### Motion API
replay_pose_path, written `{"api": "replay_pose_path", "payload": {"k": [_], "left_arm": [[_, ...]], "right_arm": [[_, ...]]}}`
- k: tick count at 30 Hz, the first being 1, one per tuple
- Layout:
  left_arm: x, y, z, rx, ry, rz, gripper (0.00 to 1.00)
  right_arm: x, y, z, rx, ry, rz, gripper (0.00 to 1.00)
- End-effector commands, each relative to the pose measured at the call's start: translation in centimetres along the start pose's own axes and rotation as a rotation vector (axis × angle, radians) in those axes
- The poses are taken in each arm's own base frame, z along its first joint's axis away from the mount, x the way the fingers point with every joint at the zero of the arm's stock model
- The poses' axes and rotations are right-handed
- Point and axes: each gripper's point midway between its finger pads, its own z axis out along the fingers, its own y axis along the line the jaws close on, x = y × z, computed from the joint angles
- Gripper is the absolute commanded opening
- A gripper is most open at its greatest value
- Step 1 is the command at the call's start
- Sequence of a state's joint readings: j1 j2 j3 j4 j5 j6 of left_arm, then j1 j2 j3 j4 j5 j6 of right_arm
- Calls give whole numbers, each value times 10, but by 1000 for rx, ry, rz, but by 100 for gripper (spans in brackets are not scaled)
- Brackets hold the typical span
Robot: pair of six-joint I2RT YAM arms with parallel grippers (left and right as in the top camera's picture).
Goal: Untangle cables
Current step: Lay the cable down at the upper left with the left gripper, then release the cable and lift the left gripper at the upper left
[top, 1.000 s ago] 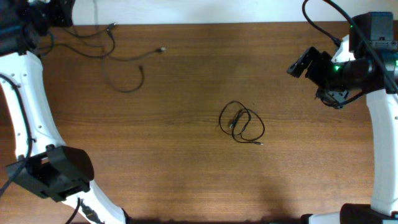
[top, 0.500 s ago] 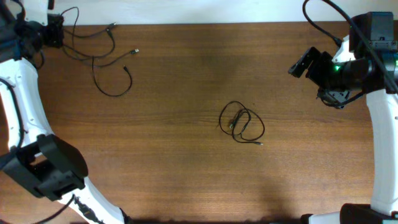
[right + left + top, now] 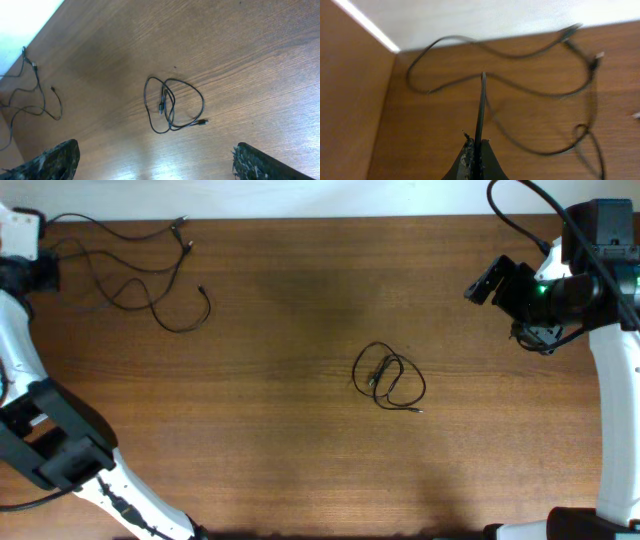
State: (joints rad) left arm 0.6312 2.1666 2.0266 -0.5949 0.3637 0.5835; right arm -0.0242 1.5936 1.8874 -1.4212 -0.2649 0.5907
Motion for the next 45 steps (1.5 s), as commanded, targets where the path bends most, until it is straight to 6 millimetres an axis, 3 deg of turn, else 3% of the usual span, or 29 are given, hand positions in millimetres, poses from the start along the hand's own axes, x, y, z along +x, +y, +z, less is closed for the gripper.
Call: {"api": "replay_pose_path", "payload": {"k": [1,10,15,17,18,19,20,27,30,35,37,42,44,45], "left_arm": [[43,30,10,-68,91,-30,0],[88,75,14,-135,120,-91,3],[104,99,20,-198,115,-97,9],[108,110,21,-248,125,-91,36],[109,113,21,-268,131,-89,60],[110,117,22,-286,134,-87,76],[111,118,23,-289,134,-86,99],[108,119,23,-295,114,-138,99],[96,99,29,-183,39,-248,99],[60,41,44,63,-60,-424,99],[52,22,51,97,-45,-454,99],[38,-63,72,231,67,-422,99],[37,-89,83,166,157,-509,99],[37,-92,85,140,174,-540,99]], "right_arm": [[-3,2,-2,4,-19,-19,98],[-5,3,-2,-1,-24,-17,98],[-7,4,-2,-7,-33,-19,98],[-7,4,-2,-6,-32,-19,98],[-7,4,-2,-6,-32,-19,99],[-7,4,-2,-6,-33,-20,99],[-7,4,-2,-7,-33,-20,99],[-7,4,-2,-6,-32,-19,98],[-7,4,-2,-6,-33,-19,98],[-7,4,-2,-6,-32,-19,98],[-7,4,-2,-6,-32,-19,98],[-5,3,-2,-1,-25,-17,98],[-5,3,-2,0,-24,-17,98],[-5,3,-2,0,-24,-18,98]]}}
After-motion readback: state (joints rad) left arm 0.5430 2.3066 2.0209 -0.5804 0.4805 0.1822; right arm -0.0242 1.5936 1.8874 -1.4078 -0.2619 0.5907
